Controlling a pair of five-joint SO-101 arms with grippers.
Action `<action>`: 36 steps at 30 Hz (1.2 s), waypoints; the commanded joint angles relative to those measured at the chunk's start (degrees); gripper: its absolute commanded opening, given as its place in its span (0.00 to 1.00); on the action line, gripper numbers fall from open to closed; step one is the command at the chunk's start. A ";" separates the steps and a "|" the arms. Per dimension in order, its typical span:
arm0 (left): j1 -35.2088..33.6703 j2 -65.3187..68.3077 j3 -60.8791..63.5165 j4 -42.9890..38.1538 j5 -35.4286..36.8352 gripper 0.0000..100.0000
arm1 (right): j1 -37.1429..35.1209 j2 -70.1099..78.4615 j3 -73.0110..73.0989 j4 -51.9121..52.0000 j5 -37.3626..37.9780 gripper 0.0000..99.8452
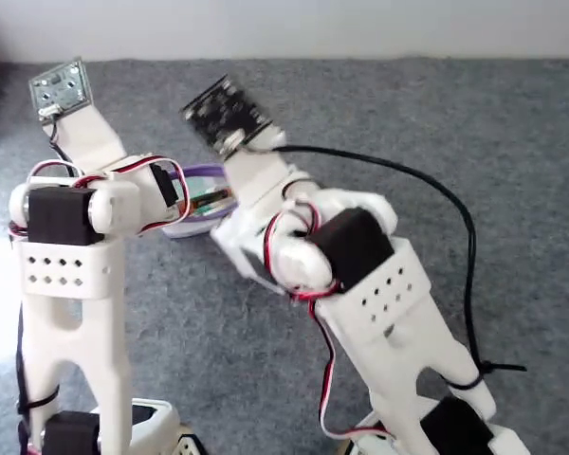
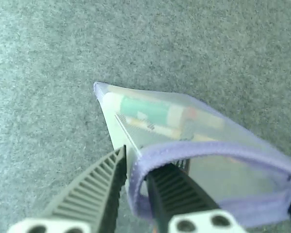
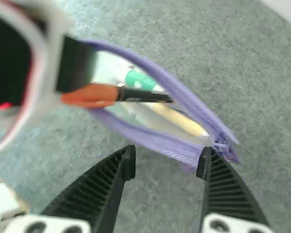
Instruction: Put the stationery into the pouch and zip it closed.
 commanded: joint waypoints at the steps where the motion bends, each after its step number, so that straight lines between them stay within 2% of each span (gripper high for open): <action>1: -0.35 -1.93 -0.48 0.88 0.79 0.02 | -1.98 -4.00 -1.93 2.59 0.62 0.22; 5: -0.35 -1.93 -0.48 0.88 0.79 0.02 | -2.15 -9.80 2.90 2.33 0.70 0.22; 9: 0.26 -2.02 -0.92 0.70 0.79 0.01 | -1.89 -19.38 14.68 -0.84 0.79 0.22; 15: 7.82 -5.36 -7.96 0.18 0.70 0.01 | 4.09 -35.12 29.80 -6.02 0.70 0.22; 19: 6.86 -5.27 -8.57 0.62 0.88 0.01 | 12.97 -41.71 30.77 -5.76 -2.81 0.22; 24: 0.53 3.52 3.74 0.44 0.88 0.01 | 22.99 -44.26 30.86 -1.80 -3.78 0.22; 28: 0.00 6.42 4.00 1.14 0.88 0.01 | 25.45 -44.44 30.59 -0.57 -3.78 0.22; 36: 3.78 -1.32 -4.26 1.23 0.88 0.01 | 25.71 -44.44 30.51 -0.57 -5.45 0.22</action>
